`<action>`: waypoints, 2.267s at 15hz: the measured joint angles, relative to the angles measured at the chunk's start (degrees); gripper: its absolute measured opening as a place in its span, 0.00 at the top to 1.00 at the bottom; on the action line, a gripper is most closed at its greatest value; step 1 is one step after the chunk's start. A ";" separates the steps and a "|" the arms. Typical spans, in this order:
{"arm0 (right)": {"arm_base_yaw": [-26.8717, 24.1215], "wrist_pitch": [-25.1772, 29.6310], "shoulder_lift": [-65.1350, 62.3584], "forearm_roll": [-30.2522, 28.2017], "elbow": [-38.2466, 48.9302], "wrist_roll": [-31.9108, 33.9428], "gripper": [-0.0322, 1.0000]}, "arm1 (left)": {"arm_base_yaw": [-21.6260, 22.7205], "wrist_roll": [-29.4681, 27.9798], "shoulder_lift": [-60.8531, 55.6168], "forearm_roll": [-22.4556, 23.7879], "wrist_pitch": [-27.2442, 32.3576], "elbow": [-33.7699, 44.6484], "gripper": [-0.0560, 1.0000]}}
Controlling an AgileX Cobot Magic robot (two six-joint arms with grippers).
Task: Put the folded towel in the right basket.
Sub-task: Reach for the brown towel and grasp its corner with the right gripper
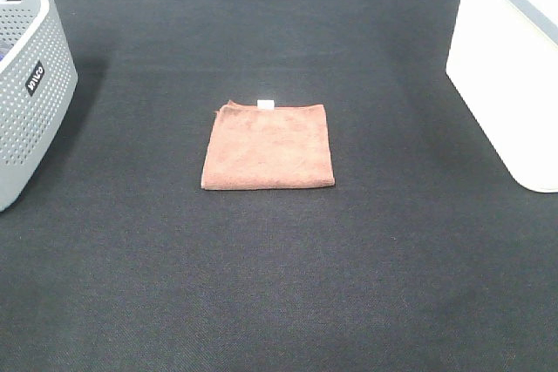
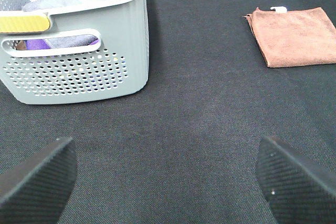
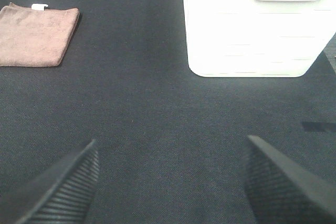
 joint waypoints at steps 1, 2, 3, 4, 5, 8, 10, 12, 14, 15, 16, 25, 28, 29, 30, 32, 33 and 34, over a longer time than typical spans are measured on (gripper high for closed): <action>0.00 0.00 0.00 0.00 0.00 0.00 0.28 | 0.00 0.00 0.00 0.00 0.00 0.00 0.12; 0.00 0.00 0.00 0.00 0.00 0.00 0.28 | 0.00 0.00 0.00 0.00 0.00 0.00 0.12; 0.00 0.00 0.00 0.00 0.00 0.00 0.28 | 0.00 0.00 0.00 0.00 0.00 0.00 0.12; 0.00 0.00 0.00 0.00 0.00 0.00 0.28 | 0.00 0.00 0.00 0.00 0.00 0.00 0.12; 0.00 0.00 0.00 0.00 0.00 0.00 0.28 | 0.00 0.00 0.00 0.00 0.00 0.00 0.12; 0.00 0.00 0.00 0.00 0.00 0.00 0.28 | 0.00 0.00 0.00 0.00 0.00 0.00 0.12; 0.00 0.00 0.00 0.00 0.00 0.00 0.28 | 0.00 0.00 0.00 0.00 0.00 0.00 0.12; 0.00 0.00 0.00 0.00 0.00 0.00 0.28 | 0.00 0.00 0.00 0.00 0.00 0.00 0.12; 0.00 0.00 0.00 0.00 0.00 0.00 0.28 | 0.00 0.00 0.00 0.00 0.00 0.00 0.12; 0.00 0.00 0.00 0.00 0.00 0.00 0.28 | 0.00 0.00 0.00 0.00 0.00 0.00 0.12; 0.00 0.00 0.00 0.00 0.00 0.00 0.28 | 0.00 0.00 0.00 0.00 0.00 0.00 0.12; 0.00 0.00 0.00 0.00 0.00 0.00 0.28 | 0.00 0.00 0.00 0.00 0.00 0.00 0.12; 0.00 0.00 0.00 0.00 0.00 0.00 0.28 | 0.00 0.00 0.00 0.00 0.00 0.00 0.12; 0.00 0.00 0.00 0.00 0.00 0.00 0.28 | 0.00 0.00 0.00 0.00 0.00 0.00 0.12; 0.00 0.00 0.00 0.00 0.00 0.00 0.28 | 0.00 0.00 0.00 0.00 0.00 0.00 0.12; 0.00 0.00 0.00 0.00 0.00 0.00 0.28 | 0.00 0.00 0.00 0.00 0.00 0.00 0.12; 0.00 0.00 0.00 0.00 0.00 0.00 0.28 | 0.00 0.00 0.00 0.00 0.00 0.00 0.12; 0.00 0.00 0.00 0.00 0.00 0.00 0.28 | 0.00 0.00 0.00 0.00 0.00 0.00 0.12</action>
